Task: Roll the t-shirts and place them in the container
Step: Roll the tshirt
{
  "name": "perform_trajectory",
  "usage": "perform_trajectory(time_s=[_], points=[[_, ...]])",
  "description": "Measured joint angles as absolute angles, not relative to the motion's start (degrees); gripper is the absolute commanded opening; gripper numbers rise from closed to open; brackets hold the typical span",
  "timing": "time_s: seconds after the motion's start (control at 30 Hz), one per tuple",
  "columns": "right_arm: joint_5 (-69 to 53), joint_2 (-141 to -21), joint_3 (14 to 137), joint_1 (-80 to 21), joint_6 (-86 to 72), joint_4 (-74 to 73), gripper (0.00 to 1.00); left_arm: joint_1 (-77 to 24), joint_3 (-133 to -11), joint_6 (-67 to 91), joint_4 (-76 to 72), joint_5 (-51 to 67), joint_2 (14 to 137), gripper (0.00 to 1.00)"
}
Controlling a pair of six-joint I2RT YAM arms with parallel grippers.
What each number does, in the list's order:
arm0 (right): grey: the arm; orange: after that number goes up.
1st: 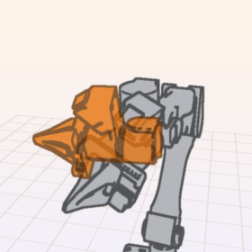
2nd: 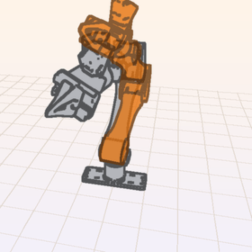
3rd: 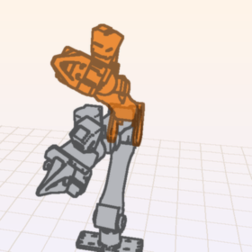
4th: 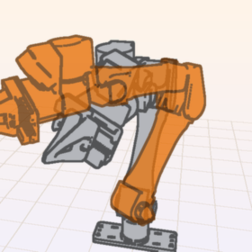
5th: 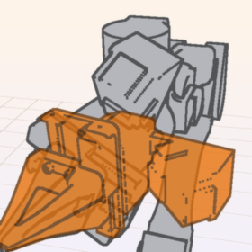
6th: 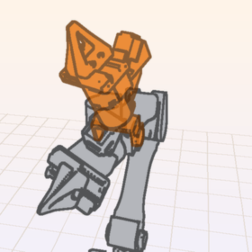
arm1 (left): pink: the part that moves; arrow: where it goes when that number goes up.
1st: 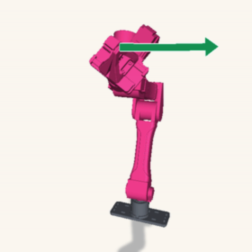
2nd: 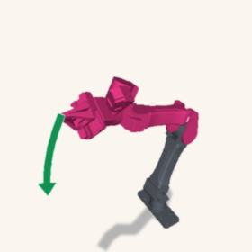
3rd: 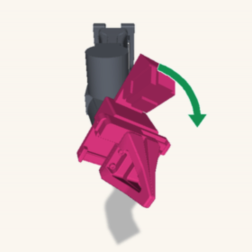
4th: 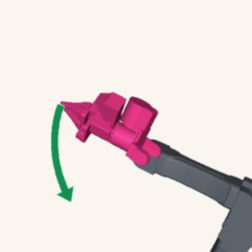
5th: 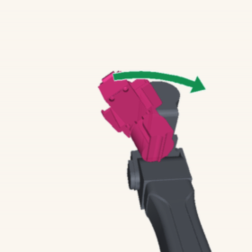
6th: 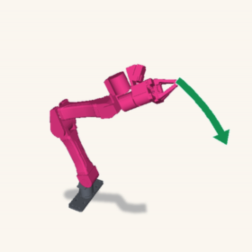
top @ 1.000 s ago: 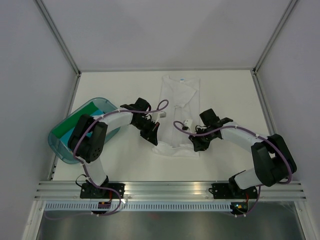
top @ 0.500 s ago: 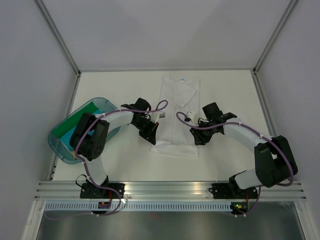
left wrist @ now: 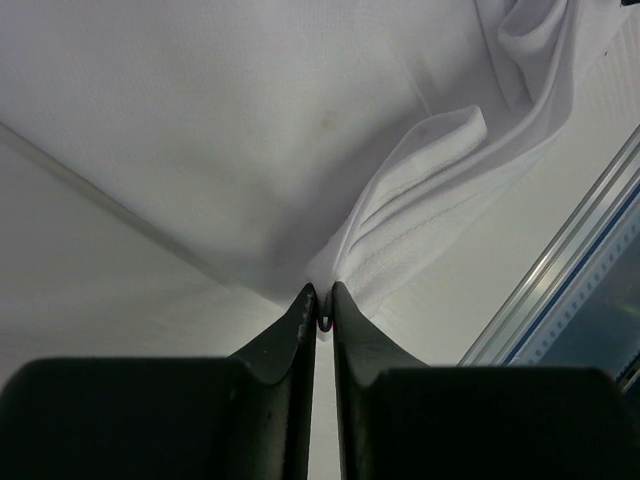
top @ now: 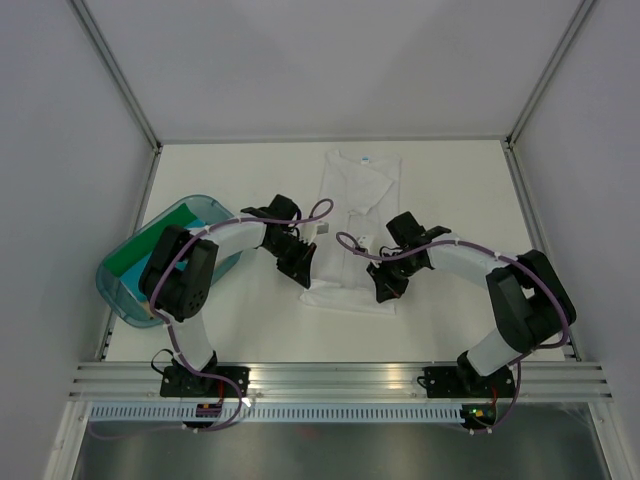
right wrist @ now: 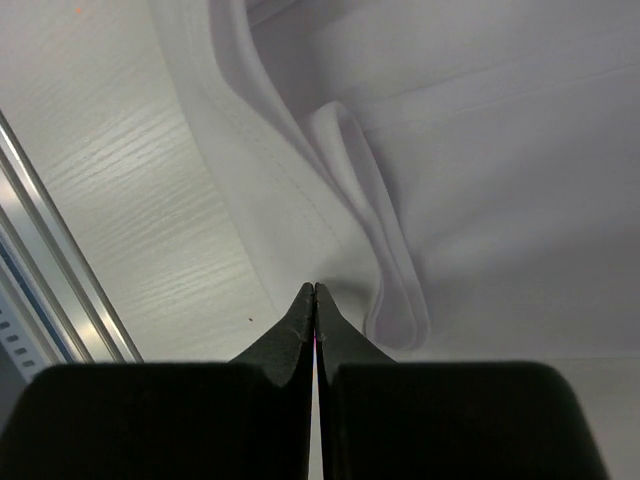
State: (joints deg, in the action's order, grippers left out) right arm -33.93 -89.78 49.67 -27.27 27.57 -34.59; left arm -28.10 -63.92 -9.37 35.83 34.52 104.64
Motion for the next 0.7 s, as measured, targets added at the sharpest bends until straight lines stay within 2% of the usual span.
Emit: perform_trajectory(time_s=[0.07, 0.1, 0.2, 0.37, 0.57, 0.7], points=[[-32.69, -90.85, 49.67, -27.33, 27.16, -34.39, 0.00, -27.97, -63.92, -9.19, 35.83, 34.48, 104.64, 0.22], [-31.92, -91.22, 49.67, -27.31, 26.85, -34.30, 0.00, -27.88, -63.92, -9.08, 35.83, 34.46, 104.64, 0.33], [-29.91, -91.59, 49.67, -27.27, 26.09, -33.76, 0.00, -27.33, -63.96, -8.78, 35.90, 34.70, 104.64, 0.44], [-28.82, -92.53, 49.67, -27.27, 24.95, -33.12, 0.00, -26.20, -63.55, -13.23, 36.10, 34.98, 102.54, 0.46], [-27.07, -93.60, 50.50, -27.27, 23.22, -32.99, 0.00, -26.83, -56.23, -26.39, 32.01, 33.12, 88.97, 0.50], [-26.52, -93.58, 50.57, -27.27, 22.68, -32.93, 0.00, -29.43, -53.41, -28.27, 28.84, 31.97, 85.91, 0.45]])
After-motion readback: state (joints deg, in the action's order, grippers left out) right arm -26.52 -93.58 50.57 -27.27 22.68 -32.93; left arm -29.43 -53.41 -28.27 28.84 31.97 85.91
